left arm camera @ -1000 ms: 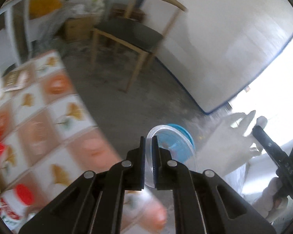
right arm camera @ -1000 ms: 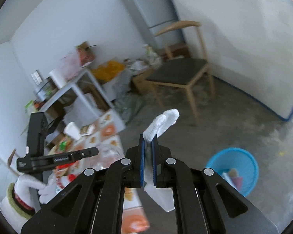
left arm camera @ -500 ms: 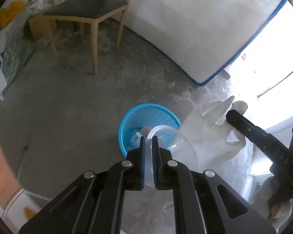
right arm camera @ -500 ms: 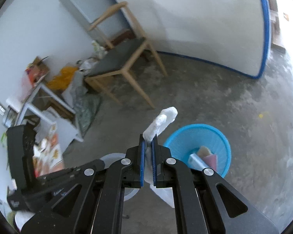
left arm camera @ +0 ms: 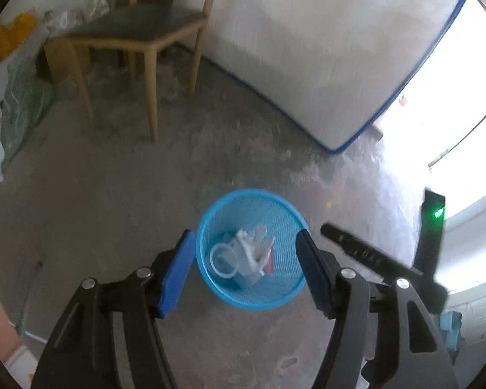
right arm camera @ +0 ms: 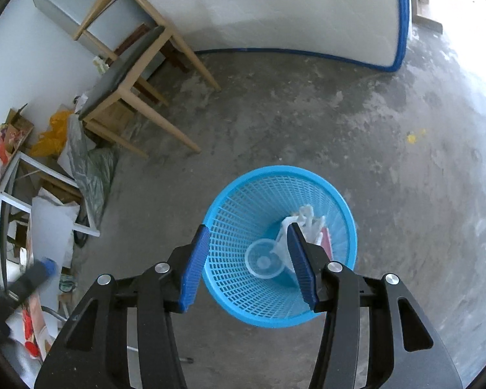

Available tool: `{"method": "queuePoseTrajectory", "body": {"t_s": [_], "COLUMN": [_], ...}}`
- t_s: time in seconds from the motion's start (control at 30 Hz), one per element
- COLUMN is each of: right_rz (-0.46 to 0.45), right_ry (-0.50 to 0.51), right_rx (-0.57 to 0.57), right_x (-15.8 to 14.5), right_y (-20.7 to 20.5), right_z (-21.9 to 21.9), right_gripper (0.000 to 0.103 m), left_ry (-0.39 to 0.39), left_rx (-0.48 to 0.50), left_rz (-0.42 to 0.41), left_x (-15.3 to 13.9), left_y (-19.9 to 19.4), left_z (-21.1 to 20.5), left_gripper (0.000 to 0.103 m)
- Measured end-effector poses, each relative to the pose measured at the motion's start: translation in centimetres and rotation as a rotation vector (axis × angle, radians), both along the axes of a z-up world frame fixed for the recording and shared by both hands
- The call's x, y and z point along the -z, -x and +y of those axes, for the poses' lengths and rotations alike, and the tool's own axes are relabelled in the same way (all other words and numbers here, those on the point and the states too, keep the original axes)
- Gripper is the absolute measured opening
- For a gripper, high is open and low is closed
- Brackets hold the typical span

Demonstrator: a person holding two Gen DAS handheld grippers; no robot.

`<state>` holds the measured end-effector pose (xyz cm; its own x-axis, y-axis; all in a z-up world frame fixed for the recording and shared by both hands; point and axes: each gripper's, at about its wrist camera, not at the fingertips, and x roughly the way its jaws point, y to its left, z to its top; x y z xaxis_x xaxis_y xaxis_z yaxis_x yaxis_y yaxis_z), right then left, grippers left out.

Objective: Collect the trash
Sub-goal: 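Open both grippers to drop the container and bag into the wastebasket, then move both tools back to the table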

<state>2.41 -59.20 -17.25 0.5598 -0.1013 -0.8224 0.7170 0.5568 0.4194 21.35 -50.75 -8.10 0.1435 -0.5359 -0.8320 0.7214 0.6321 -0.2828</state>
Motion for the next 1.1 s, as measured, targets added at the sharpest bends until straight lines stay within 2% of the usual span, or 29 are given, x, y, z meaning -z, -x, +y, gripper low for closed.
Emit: {"method": "queuePoseTrajectory", "body": {"t_s": [0.23,0.57,0.63,0.83,1.03,1.1], "right_rz": [-0.056,-0.143,-0.167,-0.213,-0.247,-0.249], "right_ry": [0.013,0.090,0.098,0.099,0.056,0.054], "right_rx": [-0.037,-0.244,-0.290,-0.450,-0.603,-0.644], "right_x": [-1.9,-9.3,-10.7,-14.8,-17.7,-18.6], "right_y": [0.4,-2.5,-3.4,-7.0,-10.6,-11.4], "right_z": [0.9,6.8,8.5,14.5,21.1,23.1], "right_gripper": [0.049,0.053,0.055,0.057,0.057,0.057], "left_ry": [0.102,0.154,0.146,0.154,0.159,0.157], "left_rx": [0.000,-0.105,-0.150,-0.292,-0.490,-0.579], "left_rz": [-0.074,-0.191,-0.224,-0.247,-0.229,-0.190], "left_x": [-5.1,-12.5,-13.6,-15.0,-14.5,-13.6], "left_y": [0.6,0.0,-0.3,-1.0,-1.5,-1.7], "left_z": [4.6,16.6,20.2,31.2,43.8,48.3], "left_gripper": [0.062,0.063,0.063,0.063,0.063,0.063]}}
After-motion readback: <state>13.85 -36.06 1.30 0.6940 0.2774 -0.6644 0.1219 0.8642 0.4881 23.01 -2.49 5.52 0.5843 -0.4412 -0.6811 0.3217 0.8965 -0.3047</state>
